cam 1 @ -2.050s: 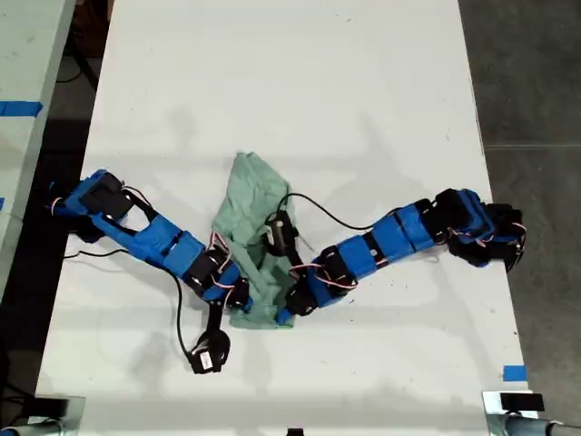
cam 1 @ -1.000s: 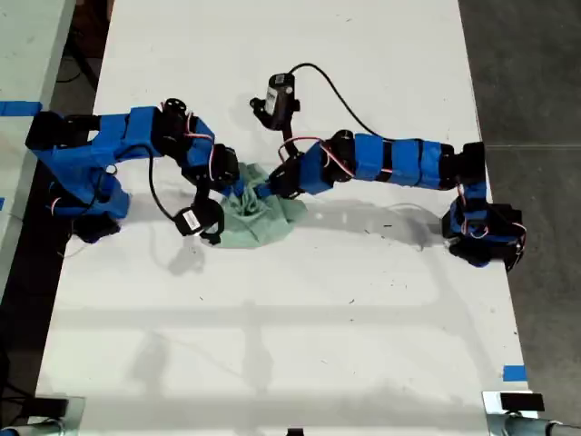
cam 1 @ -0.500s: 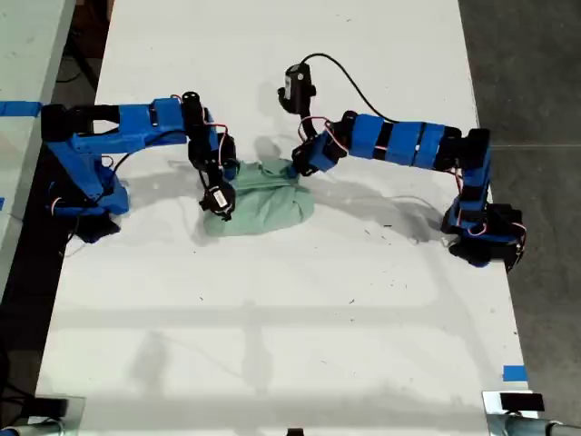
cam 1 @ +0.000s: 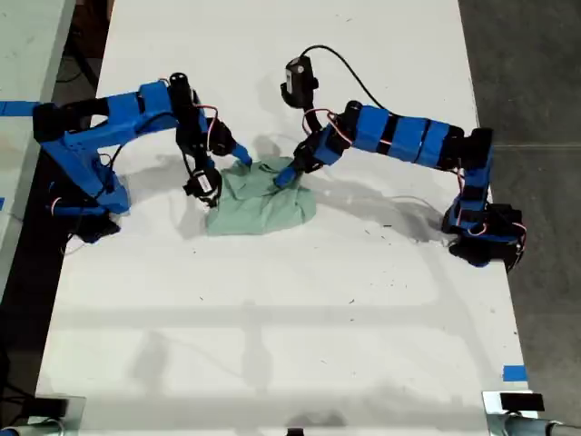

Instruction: Fold t shirt

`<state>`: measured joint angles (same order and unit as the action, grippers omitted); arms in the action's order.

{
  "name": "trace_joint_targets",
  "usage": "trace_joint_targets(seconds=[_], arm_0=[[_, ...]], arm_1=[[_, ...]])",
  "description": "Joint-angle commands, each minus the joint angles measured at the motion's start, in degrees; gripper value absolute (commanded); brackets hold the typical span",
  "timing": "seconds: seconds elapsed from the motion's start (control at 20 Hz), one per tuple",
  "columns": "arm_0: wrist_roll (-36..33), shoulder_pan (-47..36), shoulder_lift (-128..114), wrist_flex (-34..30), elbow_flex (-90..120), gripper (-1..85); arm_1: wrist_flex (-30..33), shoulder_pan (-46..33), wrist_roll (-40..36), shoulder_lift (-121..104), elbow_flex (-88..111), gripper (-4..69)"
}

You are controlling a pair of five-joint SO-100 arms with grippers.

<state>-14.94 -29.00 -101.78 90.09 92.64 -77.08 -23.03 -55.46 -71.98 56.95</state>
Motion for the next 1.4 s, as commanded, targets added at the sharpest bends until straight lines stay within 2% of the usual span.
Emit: trace_joint_targets(seconds=[0.0, 0.15, 0.25, 0.35, 0.4, 0.45, 0.5, 0.6, 0.7, 0.8, 0.9, 1.0, 1.15, 1.35], arm_0=[[-0.4, -5.4, -20.4, 1.1, 1.0, 27.5], [4.3, -6.0, -40.2, 1.1, 5.5, 22.3], [10.1, -1.8, -50.4, 1.1, 12.2, 19.8], [18.0, 4.1, -63.9, 0.8, 23.5, 6.9], [21.6, 6.8, -71.2, 0.4, 29.7, 1.9], [24.4, 8.9, -76.8, -0.6, 36.3, -0.2], [25.6, 10.9, -80.9, -3.3, 43.5, -0.2], [27.0, 16.3, -81.9, -10.9, 51.1, -0.3], [28.4, 21.6, -81.9, -21.5, 61.3, -0.3], [29.6, 23.1, -87.0, -29.2, 74.0, -0.3], [30.3, 23.7, -104.0, -30.6, 88.9, -0.3], [29.3, 22.1, -103.8, -33.2, 95.8, 0.0], [26.1, 17.5, -102.6, -31.5, 95.9, -0.2], [26.4, 19.4, -102.3, -31.5, 95.9, -0.2]], arm_1=[[-8.3, -2.2, 0.7, -13.7, -4.8, 33.0], [-21.1, -5.1, 6.4, -30.3, 3.6, 29.8], [-21.4, -6.8, 10.0, -51.7, 22.8, 26.2], [-22.1, -7.7, 12.3, -78.5, 42.4, 21.6], [-23.2, -5.9, 14.2, -89.9, 49.7, 19.8], [-23.2, -0.8, 17.7, -98.6, 57.7, 18.5], [-21.6, 4.6, 22.0, -104.0, 66.4, 18.2], [-13.8, 16.5, 28.7, -108.2, 78.8, 17.1], [-7.6, 19.4, 32.3, -114.4, 93.7, 16.5], [-9.5, 19.7, 34.2, -129.6, 107.8, 16.2], [-8.4, 20.3, 34.5, -128.9, 112.1, 18.1], [-5.0, 19.9, 31.0, -128.8, 115.2, 18.2], [-2.5, 17.7, 24.5, -128.8, 119.8, 13.9], [-2.3, 17.9, 24.1, -128.8, 119.9, 9.4]])
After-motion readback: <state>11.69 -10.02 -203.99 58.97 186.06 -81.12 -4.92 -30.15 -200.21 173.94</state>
